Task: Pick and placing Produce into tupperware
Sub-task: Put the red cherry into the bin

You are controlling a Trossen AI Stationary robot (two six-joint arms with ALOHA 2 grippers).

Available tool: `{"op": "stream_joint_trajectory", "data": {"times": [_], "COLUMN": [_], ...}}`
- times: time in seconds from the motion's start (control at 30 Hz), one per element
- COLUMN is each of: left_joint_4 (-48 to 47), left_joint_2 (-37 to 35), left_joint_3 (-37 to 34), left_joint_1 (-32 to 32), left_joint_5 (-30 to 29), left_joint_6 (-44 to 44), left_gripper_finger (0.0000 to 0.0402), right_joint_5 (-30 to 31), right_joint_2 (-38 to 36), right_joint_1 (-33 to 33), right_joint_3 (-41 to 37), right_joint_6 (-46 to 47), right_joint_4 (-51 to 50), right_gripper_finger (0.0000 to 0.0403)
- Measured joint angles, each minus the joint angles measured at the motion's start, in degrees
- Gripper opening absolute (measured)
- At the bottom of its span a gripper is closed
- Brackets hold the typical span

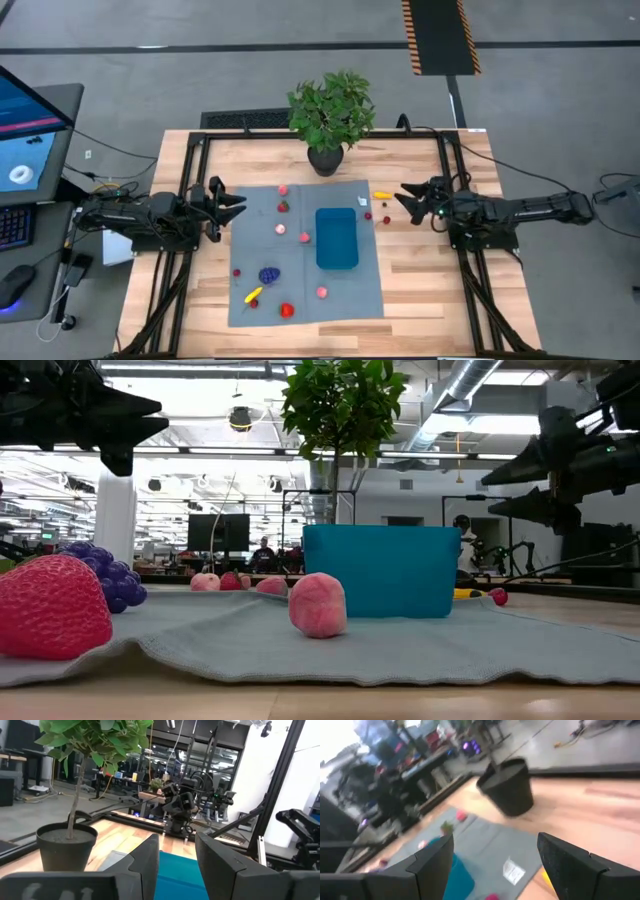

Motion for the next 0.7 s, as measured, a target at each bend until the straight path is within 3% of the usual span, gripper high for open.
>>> {"op": "stream_joint_trajectory", "data": {"times": [0.13,0.23,0.3,0.47,0.7], "left_joint_4": [-0.7,-0.9,-0.9,-1.5,-4.7], "left_joint_2": [0.0,0.0,0.0,0.0,0.0], "left_joint_3": [0.0,0.0,0.0,0.0,0.0], "left_joint_1": [0.0,0.0,0.0,0.0,0.0], "left_joint_5": [-0.5,-1.2,-1.8,-1.8,-1.3], "left_joint_6": [0.2,0.0,-1.2,-3.5,-3.2], "left_gripper_finger": [0.0119,0.0119,0.0119,0.0119,0.0119], "right_joint_5": [-12.2,-19.0,-20.8,-22.6,-23.3], "right_joint_2": [4.2,7.7,10.0,15.5,22.5], "right_joint_1": [-0.9,-0.3,0.2,0.3,-1.1], "right_joint_3": [0.0,0.0,0.1,2.1,8.1], "right_joint_6": [-5.5,-10.1,-13.1,-22.1,-29.0], "right_joint_4": [6.0,12.7,14.8,12.1,7.5], "right_gripper_finger": [0.03,0.0257,0.0205,0.0027,0.0029]}}
